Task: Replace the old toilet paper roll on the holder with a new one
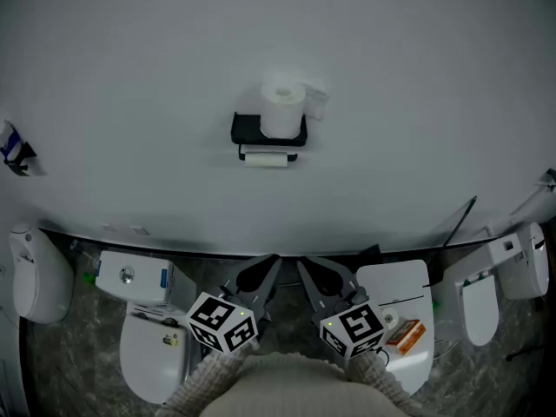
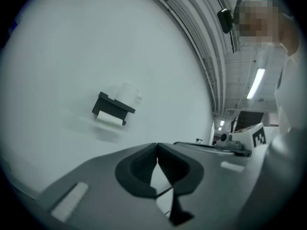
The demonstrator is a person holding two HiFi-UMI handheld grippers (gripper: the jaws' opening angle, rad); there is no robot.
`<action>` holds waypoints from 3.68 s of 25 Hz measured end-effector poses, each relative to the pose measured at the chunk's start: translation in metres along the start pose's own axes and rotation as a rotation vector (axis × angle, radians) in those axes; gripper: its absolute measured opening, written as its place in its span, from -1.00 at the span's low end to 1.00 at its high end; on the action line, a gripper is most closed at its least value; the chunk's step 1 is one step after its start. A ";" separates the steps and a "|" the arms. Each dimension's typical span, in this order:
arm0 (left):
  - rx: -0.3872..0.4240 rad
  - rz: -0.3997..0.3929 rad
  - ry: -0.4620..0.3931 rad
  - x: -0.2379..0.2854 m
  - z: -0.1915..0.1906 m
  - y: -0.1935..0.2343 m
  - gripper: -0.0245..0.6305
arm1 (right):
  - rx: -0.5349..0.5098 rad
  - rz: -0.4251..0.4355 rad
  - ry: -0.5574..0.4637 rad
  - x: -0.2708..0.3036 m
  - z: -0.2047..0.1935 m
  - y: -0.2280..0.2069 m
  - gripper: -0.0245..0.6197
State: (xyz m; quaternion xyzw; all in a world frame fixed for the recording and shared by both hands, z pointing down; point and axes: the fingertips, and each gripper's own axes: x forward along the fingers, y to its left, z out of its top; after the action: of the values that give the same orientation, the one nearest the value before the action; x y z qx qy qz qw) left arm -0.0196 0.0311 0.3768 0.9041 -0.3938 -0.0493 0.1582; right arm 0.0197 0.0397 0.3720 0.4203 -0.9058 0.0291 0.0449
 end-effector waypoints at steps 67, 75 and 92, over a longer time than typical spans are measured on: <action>-1.034 -0.147 -0.449 0.173 0.053 0.200 -0.35 | 0.015 -0.085 0.046 0.144 0.006 -0.144 -0.92; -1.033 -0.168 -0.461 0.174 0.055 0.199 -0.41 | 0.009 -0.085 0.047 0.147 0.007 -0.145 -0.92; -1.020 -0.215 -0.380 0.192 0.054 0.179 -0.41 | 0.007 -0.136 0.047 0.134 0.011 -0.155 -0.92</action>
State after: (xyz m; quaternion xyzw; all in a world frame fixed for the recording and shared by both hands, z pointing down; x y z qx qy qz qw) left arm -0.0244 -0.2364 0.3912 0.7233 -0.2472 -0.4118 0.4961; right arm 0.0517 -0.1626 0.3776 0.4800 -0.8739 0.0388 0.0664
